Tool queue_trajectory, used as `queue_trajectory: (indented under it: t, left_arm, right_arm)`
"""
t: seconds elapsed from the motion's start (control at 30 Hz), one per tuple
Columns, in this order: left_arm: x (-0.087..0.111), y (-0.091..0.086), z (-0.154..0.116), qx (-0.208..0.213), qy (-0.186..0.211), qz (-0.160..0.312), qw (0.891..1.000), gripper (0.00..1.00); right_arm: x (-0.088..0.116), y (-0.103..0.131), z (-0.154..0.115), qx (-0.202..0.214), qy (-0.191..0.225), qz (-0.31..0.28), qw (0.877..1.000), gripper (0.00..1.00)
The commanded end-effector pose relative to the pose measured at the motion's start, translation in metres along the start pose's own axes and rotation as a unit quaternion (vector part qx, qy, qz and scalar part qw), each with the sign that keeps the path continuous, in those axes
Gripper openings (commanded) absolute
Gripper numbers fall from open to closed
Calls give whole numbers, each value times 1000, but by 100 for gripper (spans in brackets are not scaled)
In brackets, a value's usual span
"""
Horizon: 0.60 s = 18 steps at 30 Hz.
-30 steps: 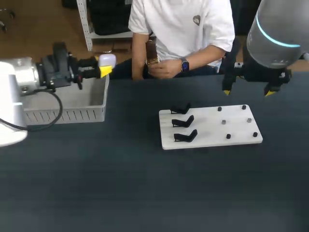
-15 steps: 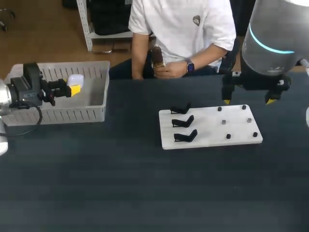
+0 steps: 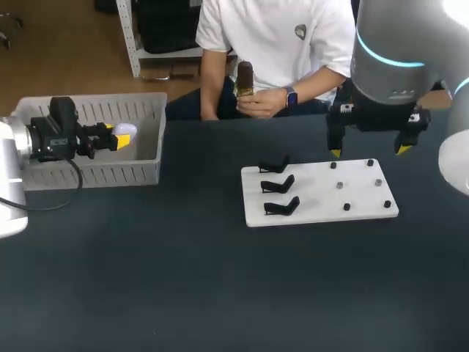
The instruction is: Pick up each earbud case from the left stands, insert the matching earbuds, close the lid, and place the case in the box.
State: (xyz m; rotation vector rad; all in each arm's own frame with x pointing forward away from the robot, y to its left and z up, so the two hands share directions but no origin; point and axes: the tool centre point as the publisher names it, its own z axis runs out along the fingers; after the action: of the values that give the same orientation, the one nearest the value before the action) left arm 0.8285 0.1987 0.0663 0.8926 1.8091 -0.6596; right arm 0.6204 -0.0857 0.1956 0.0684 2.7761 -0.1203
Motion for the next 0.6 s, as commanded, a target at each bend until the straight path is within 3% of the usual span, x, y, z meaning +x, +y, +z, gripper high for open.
queue_trajectory:
  t: [0.03,0.2,0.43,0.53,0.6]
  left_arm:
    - [-2,12,5,28,16,-5,999,100]
    - [-15,9,0,22,4,10,1000,100]
    - [-51,-24,-7,38,-11,42,998,100]
    - [-65,-45,-6,51,-19,41,998,100]
    - [-65,-45,-6,51,-19,41,998,100]
  right_arm:
    - [-3,3,3,1,3,1,1000,100]
    - [-6,0,-1,-33,-22,7,999,100]
    - [-6,-18,-8,-109,-79,-25,991,100]
    - [-3,-21,-9,-152,-75,-76,983,100]
    - [-3,-21,-9,-152,-75,-76,983,100]
